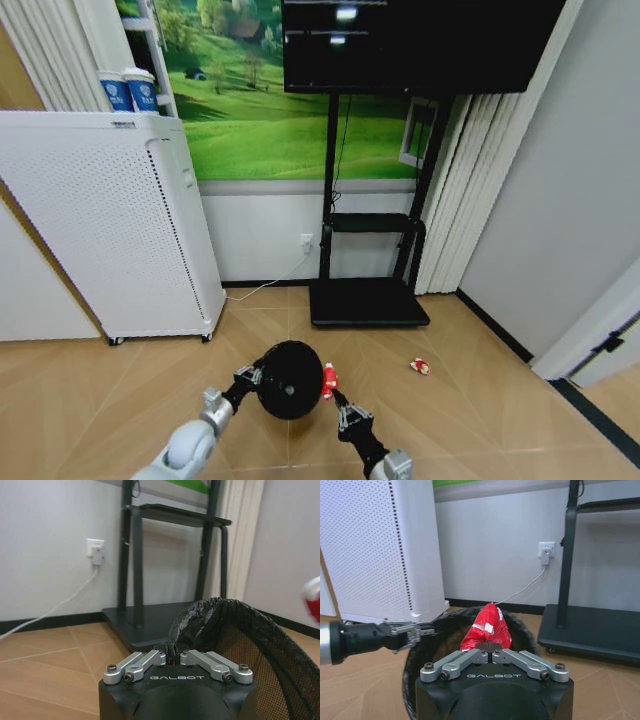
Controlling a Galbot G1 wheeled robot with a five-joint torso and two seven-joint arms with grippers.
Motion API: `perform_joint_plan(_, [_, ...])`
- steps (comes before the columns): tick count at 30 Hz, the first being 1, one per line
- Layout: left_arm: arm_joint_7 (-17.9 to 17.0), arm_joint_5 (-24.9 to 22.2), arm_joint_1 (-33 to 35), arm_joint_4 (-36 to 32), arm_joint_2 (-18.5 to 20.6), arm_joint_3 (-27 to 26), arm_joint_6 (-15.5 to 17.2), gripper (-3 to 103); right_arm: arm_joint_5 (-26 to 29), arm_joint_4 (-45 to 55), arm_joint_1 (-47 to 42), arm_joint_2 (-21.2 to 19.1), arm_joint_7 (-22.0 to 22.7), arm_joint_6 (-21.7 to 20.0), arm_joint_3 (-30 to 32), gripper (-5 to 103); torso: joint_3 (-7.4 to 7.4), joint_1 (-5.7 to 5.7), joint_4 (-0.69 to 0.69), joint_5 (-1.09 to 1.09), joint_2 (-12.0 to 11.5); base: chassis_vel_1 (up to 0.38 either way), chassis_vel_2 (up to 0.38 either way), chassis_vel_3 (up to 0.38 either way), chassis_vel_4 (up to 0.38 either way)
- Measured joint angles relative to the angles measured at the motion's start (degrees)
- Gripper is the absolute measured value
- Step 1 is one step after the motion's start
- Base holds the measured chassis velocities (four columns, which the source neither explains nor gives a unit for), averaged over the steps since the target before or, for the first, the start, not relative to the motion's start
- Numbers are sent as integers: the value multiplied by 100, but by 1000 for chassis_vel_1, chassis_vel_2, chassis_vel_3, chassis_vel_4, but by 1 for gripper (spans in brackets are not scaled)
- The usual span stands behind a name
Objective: Pick up the trash bin and place the garbage on the floor into it.
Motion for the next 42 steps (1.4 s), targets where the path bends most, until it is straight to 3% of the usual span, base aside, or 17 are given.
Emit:
perform_joint_plan(10, [285,90,246,-190,-32,-74,-25,7,-57,-618,248,12,92,-30,-320,-3,0,0,0,0,0,0,0,0,0])
perform_joint_plan(12, [355,113,324,-239,-44,-152,-6,7,-48,-714,317,48,161,-51,-379,8,0,0,0,0,0,0,0,0,0])
perform_joint_plan(18, [366,114,347,-247,-58,-184,-3,7,-45,-727,332,54,169,-60,-392,13,0,0,0,0,0,0,0,0,0])
perform_joint_plan(19, [371,115,363,-251,-68,-207,-3,7,-39,-738,347,60,176,-71,-402,29,0,0,0,0,0,0,0,0,0])
perform_joint_plan(26, [442,122,595,-303,-156,-476,0,7,29,-839,480,91,216,-97,-438,51,0,0,0,-1,0,0,0,0,0])
perform_joint_plan(30, [231,74,844,-274,-374,-1278,12,7,159,-730,575,105,234,129,-174,68,0,0,-2,-1,0,0,0,0,0])
perform_joint_plan(31, [-72,-243,1108,-485,-440,-1825,69,7,415,-764,807,69,317,188,67,73,0,0,1,-1,0,0,0,0,0])
perform_joint_plan(32, [-153,-399,1263,-665,-464,-2099,92,7,506,-850,983,40,339,178,173,78,1,0,1,-1,0,0,0,0,0])
perform_joint_plan(33, [-191,-524,1516,-960,-548,-2580,111,7,687,-946,1219,15,390,122,239,83,0,0,1,0,0,0,0,0,0])
perform_joint_plan(34, [-191,-524,1516,-960,-548,-2580,111,7,687,-946,1219,15,390,122,239,83,0,0,1,0,0,0,0,0,0])
perform_joint_plan(37, [-180,-602,2082,-1452,-858,-3565,113,7,808,-1095,1522,5,435,64,264,97,0,0,1,0,0,-21,-14,9,17])
perform_joint_plan(42, [-118,-615,2551,-1687,-1219,-4204,105,7,829,-1182,1577,4,448,58,242,100,0,0,1,1,0,-82,-93,66,88])
